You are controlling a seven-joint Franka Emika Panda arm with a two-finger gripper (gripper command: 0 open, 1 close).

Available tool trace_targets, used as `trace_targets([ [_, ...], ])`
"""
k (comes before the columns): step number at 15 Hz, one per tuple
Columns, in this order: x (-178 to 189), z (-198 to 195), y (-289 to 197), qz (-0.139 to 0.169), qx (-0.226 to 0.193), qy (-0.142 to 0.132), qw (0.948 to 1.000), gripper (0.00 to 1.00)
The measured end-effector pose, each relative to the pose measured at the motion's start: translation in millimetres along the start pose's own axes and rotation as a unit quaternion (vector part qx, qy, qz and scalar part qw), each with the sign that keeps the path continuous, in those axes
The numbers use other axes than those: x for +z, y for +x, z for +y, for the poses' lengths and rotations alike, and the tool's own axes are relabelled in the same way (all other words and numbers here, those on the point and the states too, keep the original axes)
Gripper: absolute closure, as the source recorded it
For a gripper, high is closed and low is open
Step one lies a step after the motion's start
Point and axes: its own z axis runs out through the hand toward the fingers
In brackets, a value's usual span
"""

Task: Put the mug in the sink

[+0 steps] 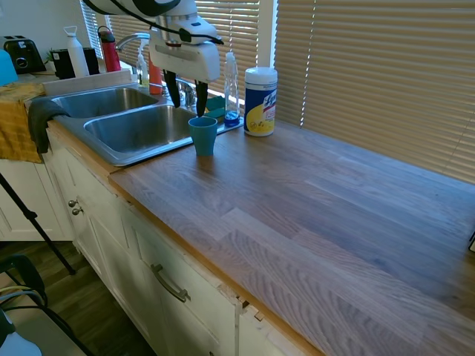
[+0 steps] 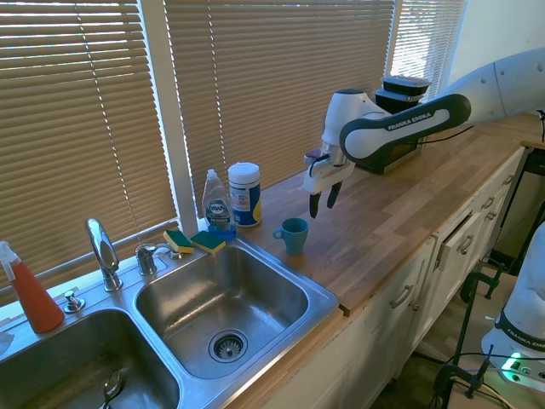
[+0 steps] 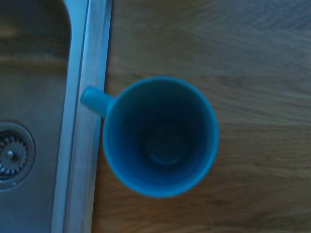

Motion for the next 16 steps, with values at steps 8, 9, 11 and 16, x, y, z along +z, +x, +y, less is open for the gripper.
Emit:
trace_targets([
  [8,55,-34,34,-0.004,0.051,-0.019,0.9985,0.00],
  [9,63,-36,39,-0.003,0.057,-0.022,0.9981,0.00],
  [11,80,-41,46,-0.004,0.064,-0.030,0.9975,0.00],
  [16,105,-47,49,-0.009,0.065,-0.043,0.9970,1.00],
])
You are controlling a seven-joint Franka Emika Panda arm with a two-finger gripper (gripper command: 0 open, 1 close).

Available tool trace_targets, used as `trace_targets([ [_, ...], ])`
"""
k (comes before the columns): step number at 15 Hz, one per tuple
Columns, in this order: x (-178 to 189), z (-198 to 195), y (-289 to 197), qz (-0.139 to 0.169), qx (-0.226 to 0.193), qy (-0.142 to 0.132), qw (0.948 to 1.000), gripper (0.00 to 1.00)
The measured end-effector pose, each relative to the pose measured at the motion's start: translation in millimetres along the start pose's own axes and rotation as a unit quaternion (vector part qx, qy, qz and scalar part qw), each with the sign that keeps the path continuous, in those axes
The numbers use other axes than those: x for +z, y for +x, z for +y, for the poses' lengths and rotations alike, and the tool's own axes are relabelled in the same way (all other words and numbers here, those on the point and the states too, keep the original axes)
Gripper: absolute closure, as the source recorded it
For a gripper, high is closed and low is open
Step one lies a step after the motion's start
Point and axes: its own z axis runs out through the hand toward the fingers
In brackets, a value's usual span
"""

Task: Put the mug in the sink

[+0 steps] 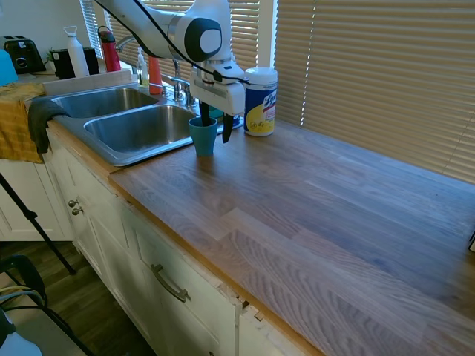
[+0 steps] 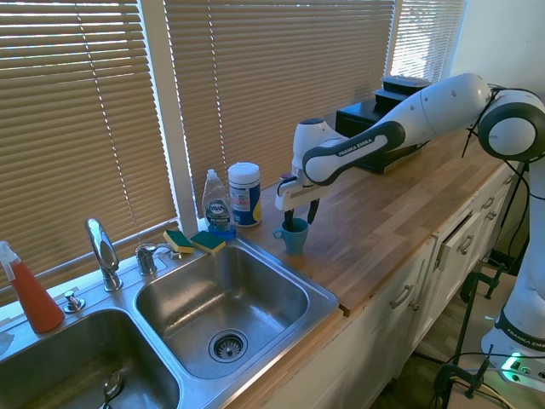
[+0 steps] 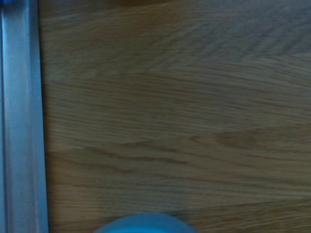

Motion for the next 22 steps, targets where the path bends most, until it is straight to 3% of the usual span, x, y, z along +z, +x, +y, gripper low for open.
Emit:
trace_targets([
  [16,31,3,-3,-0.010,0.005,-0.004,0.9999,1.00],
  [22,22,5,-14,-0.011,-0.014,0.005,0.9998,1.00],
])
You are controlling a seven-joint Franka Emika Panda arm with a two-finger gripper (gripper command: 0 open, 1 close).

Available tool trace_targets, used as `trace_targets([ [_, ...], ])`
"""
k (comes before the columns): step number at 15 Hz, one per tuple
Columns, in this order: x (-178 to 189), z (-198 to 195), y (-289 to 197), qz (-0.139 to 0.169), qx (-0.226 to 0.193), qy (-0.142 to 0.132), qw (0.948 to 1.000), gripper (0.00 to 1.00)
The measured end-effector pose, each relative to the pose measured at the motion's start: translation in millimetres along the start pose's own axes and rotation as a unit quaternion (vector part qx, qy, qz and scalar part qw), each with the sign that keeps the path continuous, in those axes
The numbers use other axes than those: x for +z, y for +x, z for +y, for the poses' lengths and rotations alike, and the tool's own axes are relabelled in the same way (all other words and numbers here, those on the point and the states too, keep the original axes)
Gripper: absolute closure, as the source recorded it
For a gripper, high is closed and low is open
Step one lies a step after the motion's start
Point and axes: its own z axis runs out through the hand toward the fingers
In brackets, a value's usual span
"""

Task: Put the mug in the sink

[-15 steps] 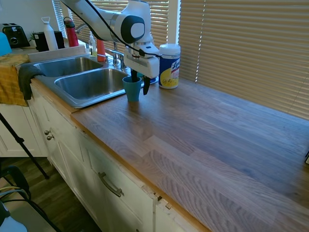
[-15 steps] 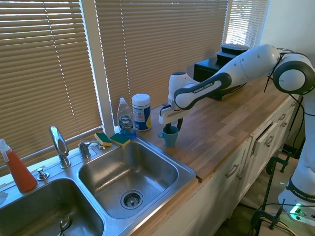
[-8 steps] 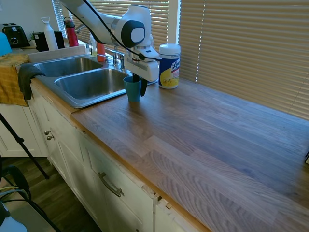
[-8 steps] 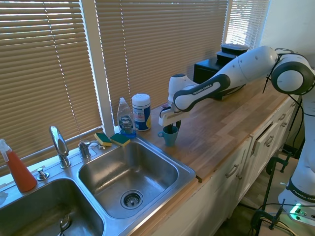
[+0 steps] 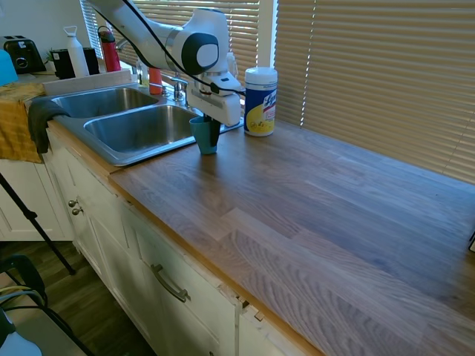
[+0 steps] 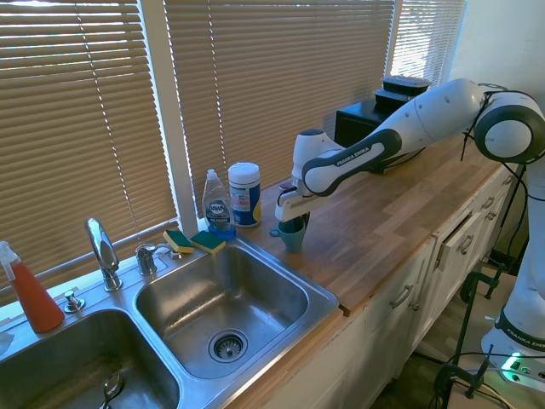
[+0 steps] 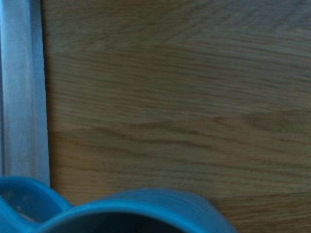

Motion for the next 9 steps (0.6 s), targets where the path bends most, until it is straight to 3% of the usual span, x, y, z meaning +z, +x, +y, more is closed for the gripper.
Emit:
trace_targets([
  [4,-25,-2,-28,0.001,-0.029,0.010,0.9995,1.00],
  [9,-75,-42,-117,0.004,-0.083,0.022,0.9963,1.00],
])
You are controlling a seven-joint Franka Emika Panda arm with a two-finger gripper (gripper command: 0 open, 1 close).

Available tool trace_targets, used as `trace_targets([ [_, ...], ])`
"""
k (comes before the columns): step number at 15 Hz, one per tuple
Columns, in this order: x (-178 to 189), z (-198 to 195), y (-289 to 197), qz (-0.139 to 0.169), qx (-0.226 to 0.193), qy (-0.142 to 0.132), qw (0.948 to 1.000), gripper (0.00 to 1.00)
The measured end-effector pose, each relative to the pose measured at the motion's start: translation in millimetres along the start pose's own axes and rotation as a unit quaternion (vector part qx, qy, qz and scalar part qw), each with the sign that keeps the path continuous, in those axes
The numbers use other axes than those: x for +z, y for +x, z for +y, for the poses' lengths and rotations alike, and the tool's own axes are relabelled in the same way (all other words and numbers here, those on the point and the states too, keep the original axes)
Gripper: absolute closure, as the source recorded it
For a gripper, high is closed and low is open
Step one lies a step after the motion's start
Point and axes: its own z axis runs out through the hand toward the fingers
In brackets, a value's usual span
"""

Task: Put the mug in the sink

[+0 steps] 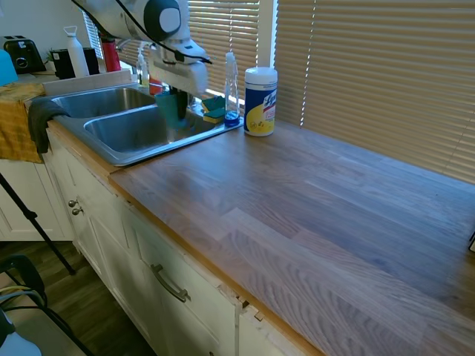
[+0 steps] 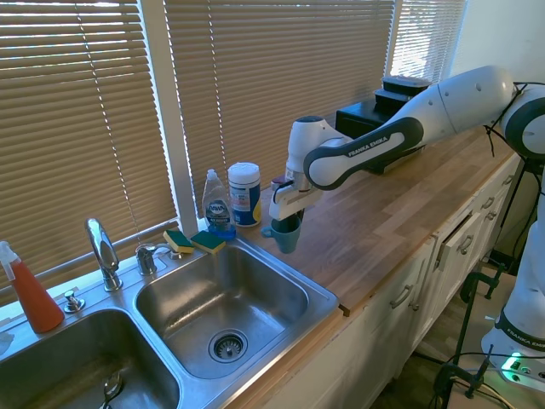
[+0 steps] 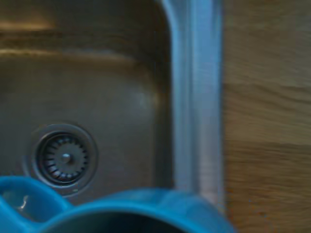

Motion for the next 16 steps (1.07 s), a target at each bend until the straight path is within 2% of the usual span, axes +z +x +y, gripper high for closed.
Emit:
trace_targets([
  [3,-6,-55,-44,0.004,-0.019,0.005,0.9998,1.00],
  [9,67,-149,-63,-0.017,-0.047,0.004,0.9988,1.00],
  [11,70,-163,-62,-0.018,-0.051,0.010,0.9985,1.00],
  [16,154,-193,-44,-0.017,-0.052,0.050,0.9973,1.00],
])
